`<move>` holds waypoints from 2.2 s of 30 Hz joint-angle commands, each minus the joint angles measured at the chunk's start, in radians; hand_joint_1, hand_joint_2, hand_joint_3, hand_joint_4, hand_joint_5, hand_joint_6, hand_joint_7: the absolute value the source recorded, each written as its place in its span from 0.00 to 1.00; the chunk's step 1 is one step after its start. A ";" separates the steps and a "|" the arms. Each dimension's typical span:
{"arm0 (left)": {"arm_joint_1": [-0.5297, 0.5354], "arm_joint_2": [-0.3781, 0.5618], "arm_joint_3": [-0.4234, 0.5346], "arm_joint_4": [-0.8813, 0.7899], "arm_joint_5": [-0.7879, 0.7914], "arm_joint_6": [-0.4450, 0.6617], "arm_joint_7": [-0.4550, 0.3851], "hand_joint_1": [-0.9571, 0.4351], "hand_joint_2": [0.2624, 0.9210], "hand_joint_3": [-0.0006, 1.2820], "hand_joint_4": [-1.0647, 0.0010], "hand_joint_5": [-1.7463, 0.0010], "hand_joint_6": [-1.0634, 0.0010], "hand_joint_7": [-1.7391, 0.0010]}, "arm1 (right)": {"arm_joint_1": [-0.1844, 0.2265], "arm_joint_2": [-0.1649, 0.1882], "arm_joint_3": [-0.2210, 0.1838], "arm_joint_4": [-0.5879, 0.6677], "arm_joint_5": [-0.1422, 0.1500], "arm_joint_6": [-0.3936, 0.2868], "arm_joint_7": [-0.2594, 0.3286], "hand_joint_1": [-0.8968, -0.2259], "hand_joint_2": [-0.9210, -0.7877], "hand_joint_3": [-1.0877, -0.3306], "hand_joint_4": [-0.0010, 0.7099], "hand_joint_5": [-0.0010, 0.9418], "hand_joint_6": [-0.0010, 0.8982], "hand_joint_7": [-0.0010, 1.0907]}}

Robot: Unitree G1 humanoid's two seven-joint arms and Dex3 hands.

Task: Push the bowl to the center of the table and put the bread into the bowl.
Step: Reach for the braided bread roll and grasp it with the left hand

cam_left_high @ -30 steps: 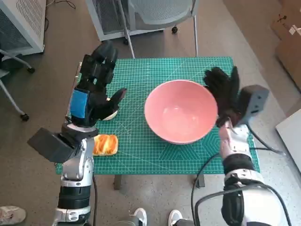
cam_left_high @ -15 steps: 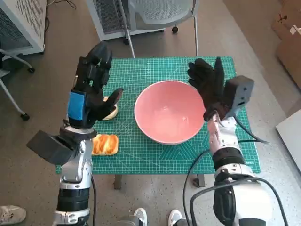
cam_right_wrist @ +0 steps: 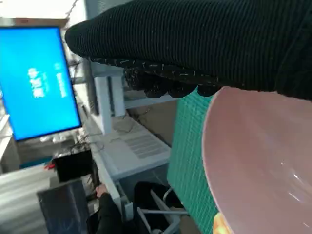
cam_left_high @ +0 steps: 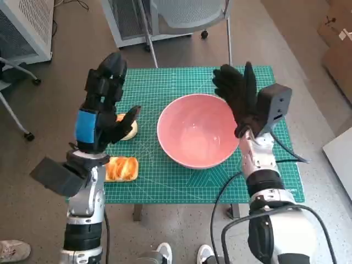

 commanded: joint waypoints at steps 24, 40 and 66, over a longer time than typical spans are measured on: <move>0.131 0.331 0.095 -0.348 0.142 0.175 -0.102 0.29 0.91 0.09 0.92 1.00 1.00 0.78 | 0.087 -0.074 -0.039 -0.340 0.246 -0.402 0.445 0.41 0.00 0.47 0.44 0.02 0.50 0.04; 0.297 0.519 0.052 -0.634 0.363 0.503 -0.232 0.49 0.70 0.01 0.84 0.99 0.92 0.75 | 0.093 -0.077 -0.014 -0.346 0.240 -0.393 0.413 0.40 0.00 0.48 0.44 0.01 0.50 0.02; 0.320 0.589 -0.210 -0.538 0.656 0.718 -0.353 0.58 0.70 0.00 0.80 1.00 0.70 0.98 | 0.096 -0.056 -0.011 -0.352 0.270 -0.370 0.433 0.39 0.00 0.48 0.44 0.00 0.52 0.02</move>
